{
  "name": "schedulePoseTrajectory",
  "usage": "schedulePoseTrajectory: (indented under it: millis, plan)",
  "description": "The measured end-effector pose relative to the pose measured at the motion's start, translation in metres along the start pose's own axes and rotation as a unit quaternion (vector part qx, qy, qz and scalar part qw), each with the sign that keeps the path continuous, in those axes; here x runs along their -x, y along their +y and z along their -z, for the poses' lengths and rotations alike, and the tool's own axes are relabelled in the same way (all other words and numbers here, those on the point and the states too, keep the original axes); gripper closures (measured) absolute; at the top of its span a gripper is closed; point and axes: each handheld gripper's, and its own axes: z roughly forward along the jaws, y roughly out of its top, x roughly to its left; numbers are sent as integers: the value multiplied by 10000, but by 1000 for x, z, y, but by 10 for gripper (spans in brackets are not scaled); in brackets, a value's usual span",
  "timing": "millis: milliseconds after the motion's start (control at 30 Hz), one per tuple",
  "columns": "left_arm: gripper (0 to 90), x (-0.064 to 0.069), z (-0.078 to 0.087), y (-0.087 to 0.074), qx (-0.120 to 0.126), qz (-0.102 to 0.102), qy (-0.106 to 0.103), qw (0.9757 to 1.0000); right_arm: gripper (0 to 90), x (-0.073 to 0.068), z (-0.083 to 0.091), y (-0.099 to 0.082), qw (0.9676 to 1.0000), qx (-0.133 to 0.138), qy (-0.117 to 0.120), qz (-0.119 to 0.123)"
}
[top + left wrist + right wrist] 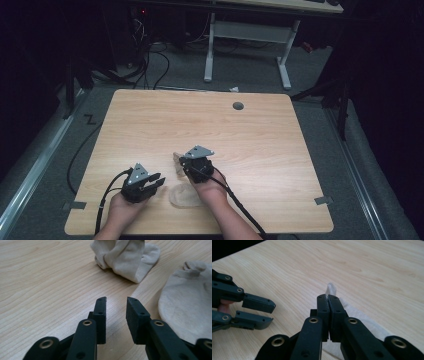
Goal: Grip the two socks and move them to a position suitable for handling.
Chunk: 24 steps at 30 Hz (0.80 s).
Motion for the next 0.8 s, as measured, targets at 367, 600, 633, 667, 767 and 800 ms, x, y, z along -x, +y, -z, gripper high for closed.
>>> schedulePoseTrajectory:
  millis: [367, 600, 633, 667, 767, 800]
  plan:
    - [672, -2, 1, 0, 58, 18, 58, 10000, 893, 8, 28, 15, 9994, 331, -125, 1]
    - [669, -13, 7, -1, 112, 200, 176, 9996, 893, -2, 18, 19, 9994, 339, 8, 84]
    - [669, -15, 8, -2, 114, 233, 197, 9995, 893, -5, 15, 21, 9993, 345, 41, 99]
    - [669, -19, 10, -3, 123, 263, 256, 9993, 893, -11, 11, 24, 9991, 369, 107, 154]
    - [670, -22, 12, -3, 139, 318, 271, 9990, 893, -16, 7, 29, 9989, 409, 182, 155]
    - [671, -23, 12, -4, 142, 337, 280, 9989, 893, -20, 3, 35, 9986, 441, 238, 184]
